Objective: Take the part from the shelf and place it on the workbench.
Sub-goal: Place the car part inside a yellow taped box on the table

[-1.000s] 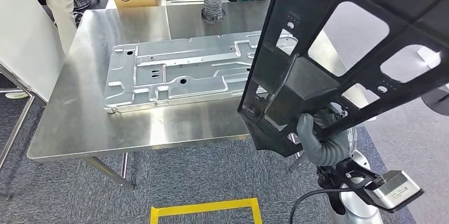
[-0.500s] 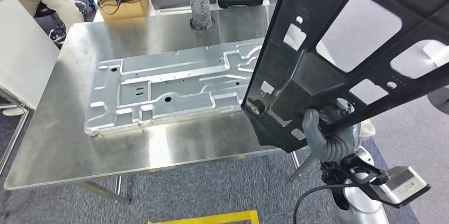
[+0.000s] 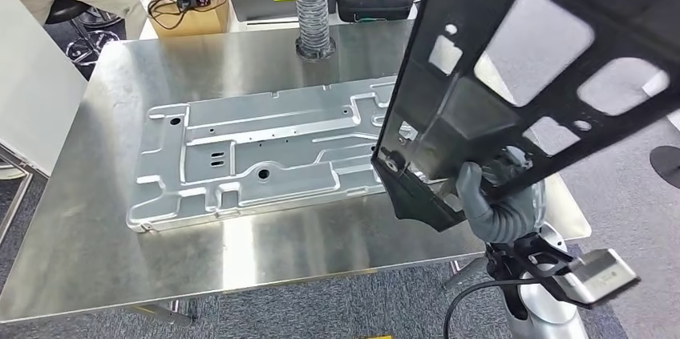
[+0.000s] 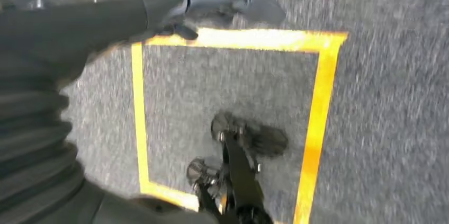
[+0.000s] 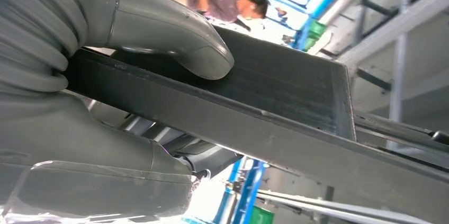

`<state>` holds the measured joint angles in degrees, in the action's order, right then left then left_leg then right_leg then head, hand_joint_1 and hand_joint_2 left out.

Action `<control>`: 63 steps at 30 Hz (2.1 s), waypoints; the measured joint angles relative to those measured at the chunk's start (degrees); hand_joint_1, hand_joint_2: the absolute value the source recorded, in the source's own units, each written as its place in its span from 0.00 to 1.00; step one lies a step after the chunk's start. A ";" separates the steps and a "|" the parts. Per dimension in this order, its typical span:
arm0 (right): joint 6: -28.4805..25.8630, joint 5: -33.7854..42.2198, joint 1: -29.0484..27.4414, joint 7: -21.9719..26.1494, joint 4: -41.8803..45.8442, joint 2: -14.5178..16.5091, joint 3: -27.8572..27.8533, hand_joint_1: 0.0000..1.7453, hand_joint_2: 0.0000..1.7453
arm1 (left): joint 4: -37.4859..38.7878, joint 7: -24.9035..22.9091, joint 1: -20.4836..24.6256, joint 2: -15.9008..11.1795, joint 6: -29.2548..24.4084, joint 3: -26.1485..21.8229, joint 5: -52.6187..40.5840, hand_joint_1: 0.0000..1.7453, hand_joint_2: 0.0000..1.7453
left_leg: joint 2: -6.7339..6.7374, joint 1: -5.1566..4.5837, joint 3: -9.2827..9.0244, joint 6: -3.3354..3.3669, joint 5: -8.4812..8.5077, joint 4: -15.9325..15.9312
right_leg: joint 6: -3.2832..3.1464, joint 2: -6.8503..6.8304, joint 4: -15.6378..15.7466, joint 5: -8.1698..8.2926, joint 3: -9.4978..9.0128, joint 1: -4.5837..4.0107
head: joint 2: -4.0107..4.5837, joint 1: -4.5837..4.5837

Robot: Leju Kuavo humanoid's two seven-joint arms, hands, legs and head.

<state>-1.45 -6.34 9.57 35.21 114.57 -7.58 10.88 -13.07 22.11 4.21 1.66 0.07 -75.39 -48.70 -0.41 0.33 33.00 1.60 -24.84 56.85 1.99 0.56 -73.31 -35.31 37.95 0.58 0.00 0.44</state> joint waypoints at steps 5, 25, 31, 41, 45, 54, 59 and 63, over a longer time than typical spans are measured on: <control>-3.39 -5.68 3.98 -4.25 -1.60 -0.74 0.02 1.00 1.00 | 0.00 0.25 0.06 0.23 0.09 -0.03 0.03 0.00 1.00 | -0.08 0.12 -2.14 -0.71 -1.89 0.22 | 0.11 -0.31 12.09 9.52 -1.73 0.50 | -0.01 -0.02; -12.90 -60.81 44.86 -19.83 -56.07 6.41 18.13 1.00 1.00 | 0.00 1.66 1.15 0.79 1.08 -0.16 -1.06 0.00 1.00 | 0.42 -0.13 1.92 -1.20 0.80 0.72 | -1.66 0.09 15.33 10.55 -3.07 -0.64 | 0.00 0.10; -12.86 -65.11 49.73 -15.05 -73.43 15.26 28.03 1.00 1.00 | 0.02 1.44 1.39 1.22 0.92 -0.14 -1.66 0.00 1.00 | 0.34 0.32 1.44 -0.53 0.78 0.31 | -0.50 -0.23 -0.71 3.97 5.21 -0.07 | 0.00 -0.20; -12.95 -63.45 48.16 -10.16 -85.22 22.32 36.71 1.00 1.00 | 0.04 3.12 1.35 1.75 0.61 0.05 -2.66 0.00 1.00 | -0.11 0.37 1.22 -2.73 -1.22 1.51 | -2.66 -0.23 15.82 12.11 -1.54 -0.42 | 0.00 -0.14; -13.92 -61.05 46.94 -9.54 -87.04 22.43 37.27 1.00 1.00 | 0.04 4.37 1.32 1.69 0.07 0.57 -3.59 0.00 1.00 | 0.06 0.65 7.01 -3.64 -7.03 13.78 | -3.41 -0.29 16.41 12.05 -2.28 -0.26 | -0.01 0.10; -14.84 -57.45 44.55 -8.68 -89.46 20.46 37.37 0.00 0.00 | 0.07 5.40 1.37 1.39 0.46 1.57 -4.47 0.00 1.00 | -0.17 1.35 2.00 -3.18 -0.73 2.42 | -1.29 0.25 14.63 10.81 -2.13 -0.21 | -0.01 0.08; -15.60 -55.11 43.72 -7.99 -89.70 18.88 36.61 0.00 0.00 | 0.07 5.64 1.65 1.38 0.52 2.28 -5.01 0.00 0.00 | -0.01 1.21 1.85 -1.27 -0.39 2.05 | 0.03 -0.08 6.50 6.05 1.45 0.19 | 0.00 -0.12; -17.35 -51.75 41.99 -6.07 -89.32 17.80 35.12 0.00 0.00 | 0.07 5.72 1.72 1.38 0.39 2.61 -5.23 0.00 0.00 | -0.03 0.70 1.75 -0.96 -0.46 2.08 | -0.30 -0.11 -0.92 4.52 5.18 0.06 | 0.00 -0.14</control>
<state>-18.81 -58.09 51.56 29.14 25.25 10.22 46.00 -13.00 27.83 5.92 3.04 0.46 -72.78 -53.93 -0.43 1.03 34.75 0.63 -25.30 58.92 1.69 0.45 -74.23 -30.79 43.13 0.64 0.00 0.31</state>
